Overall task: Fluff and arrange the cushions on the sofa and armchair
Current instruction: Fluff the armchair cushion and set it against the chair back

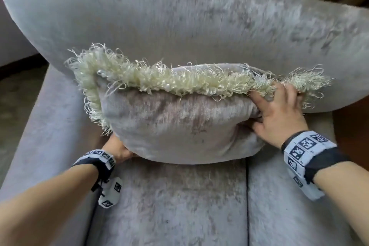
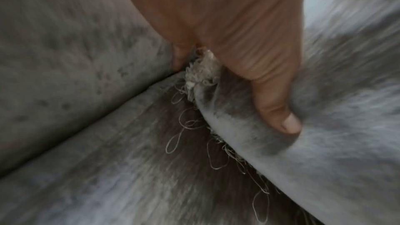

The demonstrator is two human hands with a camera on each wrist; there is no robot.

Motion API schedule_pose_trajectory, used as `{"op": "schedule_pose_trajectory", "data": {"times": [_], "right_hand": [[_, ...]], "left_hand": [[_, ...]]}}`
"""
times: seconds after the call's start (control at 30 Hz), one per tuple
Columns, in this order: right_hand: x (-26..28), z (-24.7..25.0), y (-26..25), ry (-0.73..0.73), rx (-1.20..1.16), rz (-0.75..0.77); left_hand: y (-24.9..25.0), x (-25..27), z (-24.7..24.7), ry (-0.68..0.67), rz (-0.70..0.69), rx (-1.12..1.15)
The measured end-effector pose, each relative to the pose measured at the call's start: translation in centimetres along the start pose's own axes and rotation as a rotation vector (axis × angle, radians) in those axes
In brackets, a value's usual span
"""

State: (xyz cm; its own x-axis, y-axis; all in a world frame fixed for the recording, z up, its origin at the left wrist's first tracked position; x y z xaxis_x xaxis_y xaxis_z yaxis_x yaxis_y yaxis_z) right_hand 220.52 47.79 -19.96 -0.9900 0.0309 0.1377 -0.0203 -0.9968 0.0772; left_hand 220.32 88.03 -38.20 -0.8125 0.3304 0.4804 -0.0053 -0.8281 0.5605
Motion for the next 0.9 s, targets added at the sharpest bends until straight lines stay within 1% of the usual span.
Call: {"op": "schedule_pose_trajectory", "data": {"times": [0.03,0.07,0.13,0.17,0.2,0.27,0.33,0.4,0.43,0.53,0.57,0.63,0.7,0.77,0.83,0.9], "right_hand": [[0.1,-0.6,0.1,0.032,-0.019,0.006],[0.2,-1.2,0.2,0.054,-0.032,0.009],[0.4,-1.8,0.4,0.068,-0.049,0.021],[0.5,-1.9,0.5,0.071,-0.06,0.028],[0.6,-2.1,0.6,0.074,-0.07,0.035],[0.8,-2.0,0.7,0.088,-0.08,0.053],[1.2,-1.7,0.9,0.092,-0.085,0.062],[1.8,-1.4,1.3,0.099,-0.089,0.053],[2.2,-1.3,1.5,0.101,-0.098,0.043],[4.1,-0.8,2.5,0.098,-0.166,-0.035],[4.9,-0.7,3.1,0.089,-0.19,-0.076],[6.8,-0.4,4.6,0.083,-0.224,-0.15],[8.4,0.4,6.1,0.112,-0.256,-0.204],[9.1,1.2,7.6,0.11,-0.282,-0.254],[9.1,2.1,8.2,0.127,-0.317,-0.266],[8.7,3.3,8.0,0.17,-0.348,-0.264]], "left_hand": [[0.5,-0.2,-0.6,-0.003,0.039,0.006],[0.7,-0.3,-1.0,-0.008,0.106,0.005],[0.2,-0.3,-2.1,-0.053,0.224,0.001],[-0.5,-0.4,-2.6,-0.05,0.289,0.048],[-0.6,-0.3,-2.8,-0.042,0.345,0.04],[-0.5,0.1,-2.5,0.0,0.409,0.043],[-0.2,1.1,-1.9,0.065,0.418,0.093],[1.0,2.3,-1.0,0.134,0.362,0.096],[1.3,2.7,-0.8,0.135,0.284,0.058],[2.3,4.3,0.0,0.116,0.155,-0.029],[3.4,4.9,0.7,0.137,0.098,-0.039],[6.5,6.3,3.1,0.247,-0.066,-0.073],[9.7,7.7,5.6,0.338,-0.201,-0.048],[11.8,8.6,8.5,0.408,-0.304,-0.024],[12.8,9.2,11.5,0.492,-0.343,-0.08],[13.4,9.6,14.5,0.567,-0.327,-0.146]]}}
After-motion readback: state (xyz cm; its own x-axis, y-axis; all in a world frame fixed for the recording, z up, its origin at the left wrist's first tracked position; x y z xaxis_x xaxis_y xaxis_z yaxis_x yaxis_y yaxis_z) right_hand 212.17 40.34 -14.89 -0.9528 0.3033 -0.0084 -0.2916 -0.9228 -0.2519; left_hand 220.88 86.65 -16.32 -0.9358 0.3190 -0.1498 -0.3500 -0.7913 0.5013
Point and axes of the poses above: each hand's wrist, its own x-axis away from the middle knuckle, its own z-axis out of the back of the hand, y = z × x, the point moved 4 cm from there along -x, towards the middle knuckle, and after that the axes turned 3 degrees about -z, right-handed, at the moved point
